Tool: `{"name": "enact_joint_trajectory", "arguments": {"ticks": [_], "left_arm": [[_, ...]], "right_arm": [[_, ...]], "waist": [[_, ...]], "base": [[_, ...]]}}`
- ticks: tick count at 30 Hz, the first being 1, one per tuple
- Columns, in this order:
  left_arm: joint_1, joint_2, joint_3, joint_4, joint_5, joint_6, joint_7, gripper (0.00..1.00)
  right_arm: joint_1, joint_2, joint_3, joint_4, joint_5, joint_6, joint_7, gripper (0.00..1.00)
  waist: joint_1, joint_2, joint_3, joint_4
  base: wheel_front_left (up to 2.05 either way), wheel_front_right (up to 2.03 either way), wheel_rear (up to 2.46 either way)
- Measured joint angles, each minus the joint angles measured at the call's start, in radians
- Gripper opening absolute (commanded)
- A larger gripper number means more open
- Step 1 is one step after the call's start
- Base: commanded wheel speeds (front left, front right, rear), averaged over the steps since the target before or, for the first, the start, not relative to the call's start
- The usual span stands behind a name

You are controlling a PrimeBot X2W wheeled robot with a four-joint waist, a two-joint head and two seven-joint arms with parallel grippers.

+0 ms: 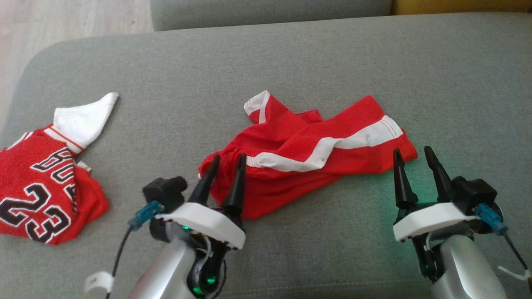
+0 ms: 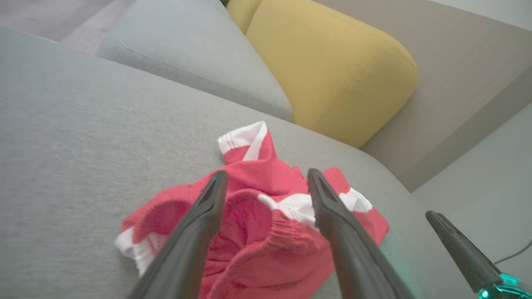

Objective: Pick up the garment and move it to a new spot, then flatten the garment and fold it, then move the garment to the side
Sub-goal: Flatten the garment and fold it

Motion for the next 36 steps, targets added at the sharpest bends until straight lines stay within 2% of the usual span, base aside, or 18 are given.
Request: {"name": "enact_joint_trajectory", "arguments": {"ticks": [8, 15, 16, 17, 18, 20, 21, 24, 29, 36], "left_arm": [[-0.092, 0.0, -0.121, 0.126, -0.178, -0.026, 0.0, 1.0], [-0.134, 0.0, -0.144, 0.157, -0.246, -0.025, 0.0, 1.0], [-0.136, 0.0, -0.148, 0.159, -0.246, -0.025, 0.0, 0.92], [-0.139, 0.0, -0.156, 0.165, -0.247, -0.025, 0.0, 0.73], [-0.14, -0.001, -0.161, 0.17, -0.247, -0.025, 0.0, 0.62], [-0.142, 0.0, -0.164, 0.172, -0.252, -0.024, 0.0, 0.14], [-0.144, 0.0, -0.168, 0.174, -0.257, -0.024, 0.0, 0.0], [-0.149, -0.001, -0.163, 0.168, -0.245, -0.014, 0.0, 0.0], [-0.134, -0.002, -0.103, 0.126, -0.141, -0.006, 0.0, 0.0], [-0.005, -0.001, -0.069, 0.115, -0.086, -0.007, 0.0, 0.0]], "right_arm": [[-0.009, 0.0, -0.003, 0.008, 0.008, 0.0, 0.0, 1.0], [-0.017, 0.0, -0.004, 0.008, 0.008, 0.0, 0.0, 1.0], [-0.017, 0.0, -0.004, 0.008, 0.009, 0.0, 0.0, 1.0], [-0.017, 0.0, -0.004, 0.008, 0.01, 0.0, 0.0, 1.0], [-0.018, 0.0, -0.004, 0.008, 0.014, 0.0, 0.0, 1.0], [-0.02, 0.0, -0.006, 0.008, 0.018, 0.0, 0.0, 1.0], [-0.021, 0.0, -0.006, 0.008, 0.018, 0.0, 0.0, 1.0], [-0.023, 0.0, -0.015, 0.007, 0.018, 0.0, 0.0, 1.0], [-0.039, 0.0, -0.029, 0.025, 0.02, 0.0, 0.0, 1.0], [-0.136, -0.018, -0.032, 0.181, 0.021, 0.0, 0.0, 1.0]], "waist": [[0.0, 0.0, 0.021, -0.02], [0.0, 0.0, 0.035, -0.025], [0.0, 0.0, 0.037, -0.026], [0.0, 0.0, 0.038, -0.027], [0.0, 0.0, 0.039, -0.027], [0.0, 0.0, 0.041, -0.028], [0.0, 0.0, 0.042, -0.027], [0.0, 0.0, 0.044, -0.022], [0.0, 0.0, 0.043, 0.012], [0.0, 0.0, 0.041, 0.076]], "base": [[0.0, 0.0, 0.0], [0.0, 0.0, 0.0], [0.0, 0.0, 0.0], [0.0, 0.0, 0.0], [0.0, 0.0, 0.0], [0.0, 0.0, 0.0], [0.0, 0.0, 0.0], [0.0, 0.0, 0.0], [0.0, 0.0, 0.0], [0.0, 0.0, 0.0]]}}
